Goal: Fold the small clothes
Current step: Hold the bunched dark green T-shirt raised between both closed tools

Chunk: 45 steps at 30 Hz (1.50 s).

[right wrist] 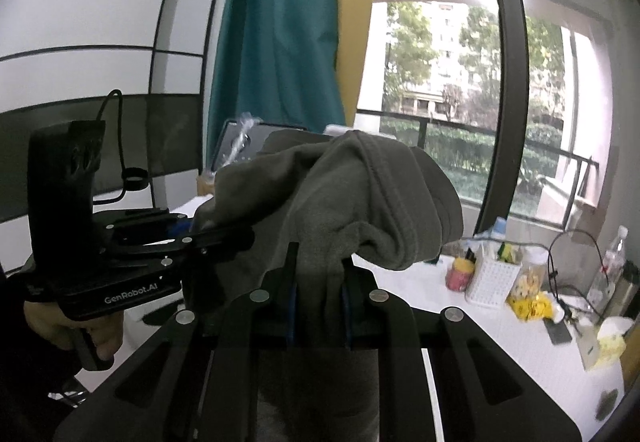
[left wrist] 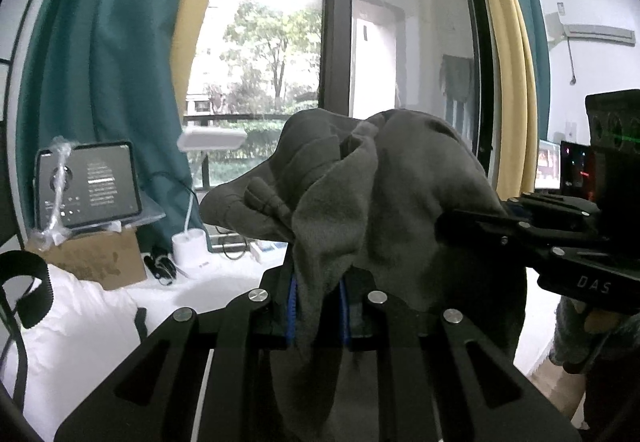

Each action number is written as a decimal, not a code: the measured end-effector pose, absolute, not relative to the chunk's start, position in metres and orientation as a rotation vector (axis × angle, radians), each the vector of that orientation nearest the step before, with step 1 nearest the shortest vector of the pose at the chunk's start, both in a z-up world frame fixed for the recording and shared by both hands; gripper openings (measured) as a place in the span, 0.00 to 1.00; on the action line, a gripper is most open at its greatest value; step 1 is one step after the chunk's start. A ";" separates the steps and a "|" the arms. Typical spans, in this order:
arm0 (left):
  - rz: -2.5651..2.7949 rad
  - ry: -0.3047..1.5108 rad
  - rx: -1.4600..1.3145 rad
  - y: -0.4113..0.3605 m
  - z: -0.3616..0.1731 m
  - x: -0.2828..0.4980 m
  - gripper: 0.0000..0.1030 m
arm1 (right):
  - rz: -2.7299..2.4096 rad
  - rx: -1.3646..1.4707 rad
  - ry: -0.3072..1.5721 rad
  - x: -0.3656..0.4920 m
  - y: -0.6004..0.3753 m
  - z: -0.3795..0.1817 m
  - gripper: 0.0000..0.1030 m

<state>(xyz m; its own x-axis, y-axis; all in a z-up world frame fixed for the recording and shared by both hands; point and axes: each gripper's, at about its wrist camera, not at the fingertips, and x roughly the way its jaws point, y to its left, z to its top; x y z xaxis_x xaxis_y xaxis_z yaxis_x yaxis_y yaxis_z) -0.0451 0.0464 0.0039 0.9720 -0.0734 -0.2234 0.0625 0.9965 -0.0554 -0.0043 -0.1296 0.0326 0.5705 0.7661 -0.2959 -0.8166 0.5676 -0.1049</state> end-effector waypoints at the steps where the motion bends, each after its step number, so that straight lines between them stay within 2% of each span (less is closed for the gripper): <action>1: -0.065 0.220 -0.050 0.048 0.006 -0.046 0.14 | 0.943 -0.242 0.222 -0.004 -0.128 0.035 0.17; 18: 0.069 0.134 -0.079 0.099 0.026 -0.078 0.14 | 1.092 -0.300 0.136 -0.021 -0.071 0.064 0.17; 37: 0.202 0.128 -0.076 0.151 0.030 -0.120 0.13 | 1.250 -0.304 0.121 -0.055 -0.014 0.064 0.17; 45: 0.203 0.187 -0.065 0.165 0.017 -0.119 0.13 | 1.268 -0.309 0.172 -0.055 -0.004 0.046 0.17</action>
<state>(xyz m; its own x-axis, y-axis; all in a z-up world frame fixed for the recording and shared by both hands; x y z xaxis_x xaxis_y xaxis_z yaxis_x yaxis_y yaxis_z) -0.1192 0.1652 0.0173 0.9622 0.1943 -0.1908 -0.2063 0.9775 -0.0451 -0.0547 -0.0041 0.0463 0.2933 0.9091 -0.2959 -0.9551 0.2647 -0.1334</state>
